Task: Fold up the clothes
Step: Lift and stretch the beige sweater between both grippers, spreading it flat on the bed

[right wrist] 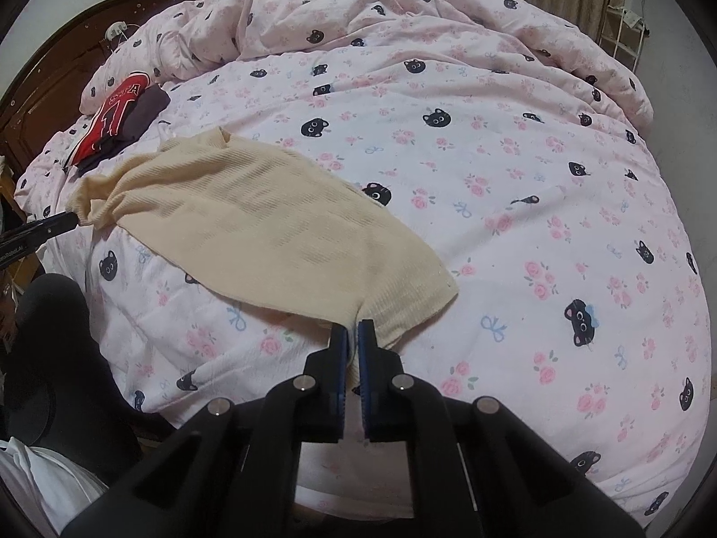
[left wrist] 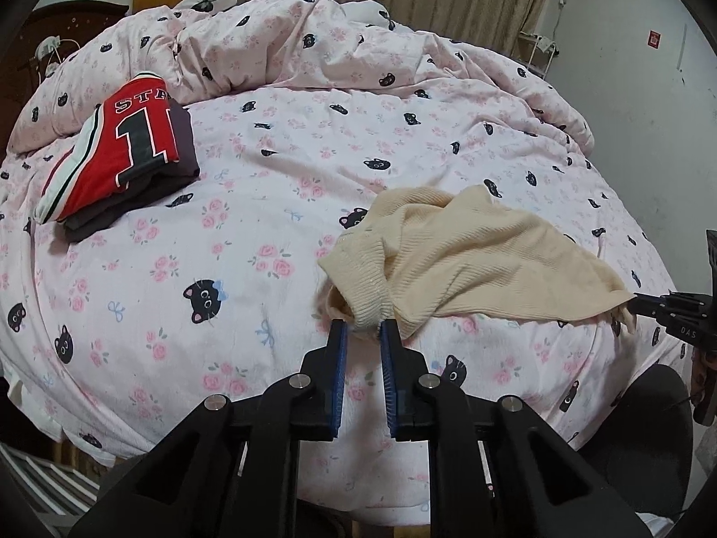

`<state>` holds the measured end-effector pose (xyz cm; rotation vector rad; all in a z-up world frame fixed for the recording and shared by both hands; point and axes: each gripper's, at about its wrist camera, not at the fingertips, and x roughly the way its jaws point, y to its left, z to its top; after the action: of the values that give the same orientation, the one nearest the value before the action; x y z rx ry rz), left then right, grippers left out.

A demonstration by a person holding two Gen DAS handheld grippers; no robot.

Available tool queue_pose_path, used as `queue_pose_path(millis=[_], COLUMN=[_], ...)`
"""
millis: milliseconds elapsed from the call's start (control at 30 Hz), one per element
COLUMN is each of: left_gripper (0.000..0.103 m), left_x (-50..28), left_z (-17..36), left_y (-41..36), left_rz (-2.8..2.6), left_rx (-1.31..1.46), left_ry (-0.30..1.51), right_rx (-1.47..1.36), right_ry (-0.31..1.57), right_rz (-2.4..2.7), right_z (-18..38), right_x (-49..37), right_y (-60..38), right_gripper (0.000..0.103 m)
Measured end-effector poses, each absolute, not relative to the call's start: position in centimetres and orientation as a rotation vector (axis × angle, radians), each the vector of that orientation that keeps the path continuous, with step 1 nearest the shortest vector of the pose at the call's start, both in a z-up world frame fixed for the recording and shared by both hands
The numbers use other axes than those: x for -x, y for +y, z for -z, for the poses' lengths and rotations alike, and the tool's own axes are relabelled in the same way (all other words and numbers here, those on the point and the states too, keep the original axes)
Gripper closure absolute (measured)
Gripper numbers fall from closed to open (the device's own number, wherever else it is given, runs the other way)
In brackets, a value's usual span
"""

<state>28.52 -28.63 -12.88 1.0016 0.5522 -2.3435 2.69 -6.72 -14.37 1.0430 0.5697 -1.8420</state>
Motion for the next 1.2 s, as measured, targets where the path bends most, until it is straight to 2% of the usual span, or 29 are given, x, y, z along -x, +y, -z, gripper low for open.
queue_pose_path(millis=[100, 133, 300, 433, 500, 567, 600, 933, 1100, 1200], left_gripper=[0.096, 0.103, 0.103, 0.103, 0.097, 0.067, 0.061, 0.06, 0.06, 0.064], left_x=[-28.6, -28.5, -28.4, -28.9, -29.2, -29.8, -30.2, -30.6, -30.7, -31.1], left_z=[12.7, 12.6, 11.9, 12.0, 12.0, 12.3, 12.6, 15.3, 16.6, 17.0], left_y=[-28.5, -28.4, -27.9, -28.3, -28.5, -29.1, -29.6, -33.2, -34.3, -34.7], left_rz=[2.35, 2.353, 2.371, 2.333, 2.312, 2.289, 2.28, 2.261, 2.222, 2.193], left_rx=[-0.989, -0.985, -0.958, -0.964, -0.966, -0.954, -0.942, -0.878, -0.828, -0.782], left_ry=[0.541, 0.53, 0.465, 0.483, 0.495, 0.524, 0.55, 0.86, 1.074, 1.156], right_rx=[-1.043, -1.044, -1.043, -1.034, -1.035, -1.036, -1.038, -1.048, -1.051, -1.054], right_ry=[0.566, 0.565, 0.549, 0.55, 0.547, 0.547, 0.548, 0.549, 0.548, 0.547], right_rz=[1.841, 1.839, 1.828, 1.828, 1.826, 1.824, 1.822, 1.818, 1.822, 1.824], right_z=[14.3, 14.4, 14.2, 13.9, 13.8, 13.9, 14.0, 14.2, 14.2, 14.2], right_x=[-2.7, -2.6, -2.5, -2.6, -2.6, -2.6, -2.6, -2.7, -2.6, -2.6], right_y=[-6.6, -6.6, -6.4, -6.3, -6.3, -6.3, -6.3, -6.2, -6.0, -5.9], right_gripper=[0.098, 0.098, 0.098, 0.098, 0.098, 0.098, 0.098, 0.098, 0.098, 0.098])
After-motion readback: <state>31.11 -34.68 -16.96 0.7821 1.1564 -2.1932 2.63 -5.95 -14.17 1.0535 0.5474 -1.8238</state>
